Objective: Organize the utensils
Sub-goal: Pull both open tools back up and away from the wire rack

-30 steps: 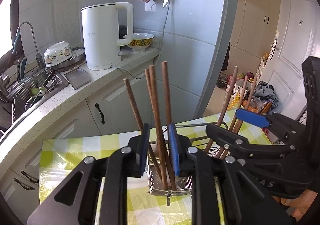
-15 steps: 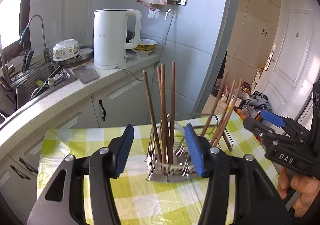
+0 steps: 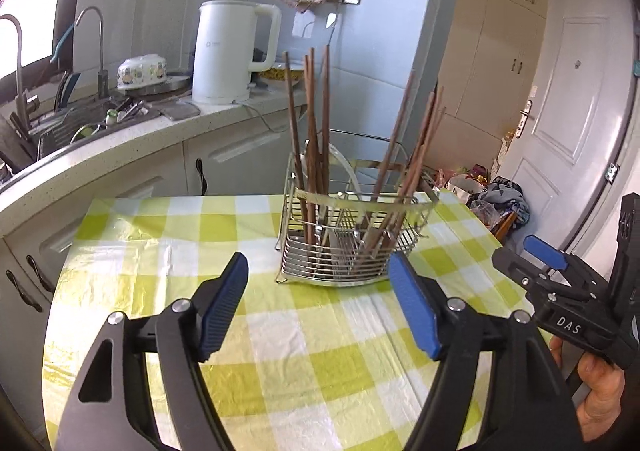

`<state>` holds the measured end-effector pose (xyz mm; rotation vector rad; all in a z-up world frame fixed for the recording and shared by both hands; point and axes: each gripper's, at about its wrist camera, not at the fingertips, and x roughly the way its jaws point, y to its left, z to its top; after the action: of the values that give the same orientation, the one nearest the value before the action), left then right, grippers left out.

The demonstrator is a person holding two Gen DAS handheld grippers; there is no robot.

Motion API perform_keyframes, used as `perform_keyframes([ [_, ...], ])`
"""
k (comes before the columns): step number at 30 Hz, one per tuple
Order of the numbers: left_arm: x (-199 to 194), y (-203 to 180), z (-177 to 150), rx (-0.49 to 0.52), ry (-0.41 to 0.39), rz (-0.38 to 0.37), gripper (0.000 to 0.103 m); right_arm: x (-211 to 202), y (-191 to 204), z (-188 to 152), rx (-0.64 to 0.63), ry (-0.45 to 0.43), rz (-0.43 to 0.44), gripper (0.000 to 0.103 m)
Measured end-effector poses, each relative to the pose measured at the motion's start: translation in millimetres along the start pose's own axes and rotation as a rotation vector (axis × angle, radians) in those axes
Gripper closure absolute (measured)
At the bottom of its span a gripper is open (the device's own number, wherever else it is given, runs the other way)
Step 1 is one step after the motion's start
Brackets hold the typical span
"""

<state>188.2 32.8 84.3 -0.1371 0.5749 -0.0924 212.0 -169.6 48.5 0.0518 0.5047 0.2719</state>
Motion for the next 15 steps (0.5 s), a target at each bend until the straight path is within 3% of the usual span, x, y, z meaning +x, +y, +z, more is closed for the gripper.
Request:
perform_keyframes([
  [7,-1.8,-11.7,-36.7,0.056,-0.075,0.007,0.024,-3.6,-0.2,-35.6,-0.002,-0.028,0.016,0.02],
  [11,-1.4,-15.7,-49.6,0.055,-0.103,0.022,0.005,-1.5,2.1,-41.4,-0.01,-0.041,0.018,0.02],
  [15,-2.4,-14.2,-58.6,0.027,-0.132,0.008,0.005,-2.1,1.1,-40.9,-0.013,-0.044,0.021,0.019],
])
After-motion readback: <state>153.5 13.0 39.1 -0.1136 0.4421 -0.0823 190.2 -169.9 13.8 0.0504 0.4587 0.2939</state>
